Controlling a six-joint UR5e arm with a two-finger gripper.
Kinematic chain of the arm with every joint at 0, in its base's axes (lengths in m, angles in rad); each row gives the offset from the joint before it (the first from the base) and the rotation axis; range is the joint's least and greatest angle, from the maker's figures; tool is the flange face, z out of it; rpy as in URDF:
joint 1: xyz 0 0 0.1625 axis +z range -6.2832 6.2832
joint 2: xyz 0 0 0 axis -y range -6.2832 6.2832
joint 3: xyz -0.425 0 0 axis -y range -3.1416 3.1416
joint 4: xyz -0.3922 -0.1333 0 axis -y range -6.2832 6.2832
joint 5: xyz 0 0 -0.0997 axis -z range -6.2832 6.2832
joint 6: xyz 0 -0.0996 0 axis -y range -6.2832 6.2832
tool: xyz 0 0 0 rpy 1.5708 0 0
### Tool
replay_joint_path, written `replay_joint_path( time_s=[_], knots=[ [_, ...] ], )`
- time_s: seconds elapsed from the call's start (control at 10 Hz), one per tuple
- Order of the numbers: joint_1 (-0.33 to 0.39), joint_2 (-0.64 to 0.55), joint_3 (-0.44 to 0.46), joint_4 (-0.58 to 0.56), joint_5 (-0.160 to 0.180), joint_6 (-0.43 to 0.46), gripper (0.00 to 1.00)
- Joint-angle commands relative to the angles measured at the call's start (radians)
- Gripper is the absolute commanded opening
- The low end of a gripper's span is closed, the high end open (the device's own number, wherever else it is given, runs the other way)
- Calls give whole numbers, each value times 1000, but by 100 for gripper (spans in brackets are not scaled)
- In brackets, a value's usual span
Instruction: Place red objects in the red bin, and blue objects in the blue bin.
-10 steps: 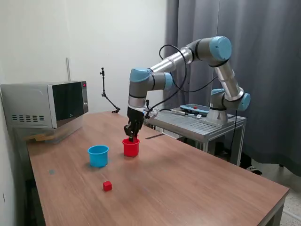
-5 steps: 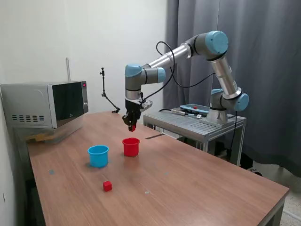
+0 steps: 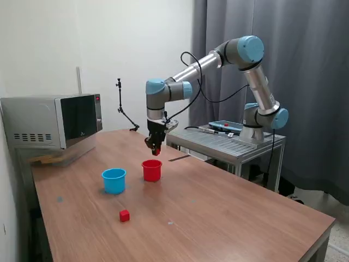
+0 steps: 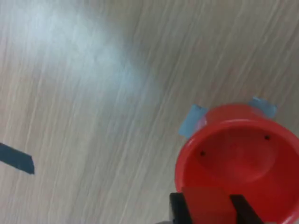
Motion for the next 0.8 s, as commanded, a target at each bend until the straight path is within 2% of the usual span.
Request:
replay_joint_path(
  time_s=[0.0, 0.3, 0.4, 0.5, 0.7],
  knots=[
    [2, 3, -14, -3, 2, -2, 0],
    [3, 32, -29, -31, 5, -7, 0],
    [5, 34, -28, -74, 25, -4, 0],
    [10, 34, -29, -97, 60, -3, 0],
    [10, 36, -28, -102, 70, -2, 0]
  ],
)
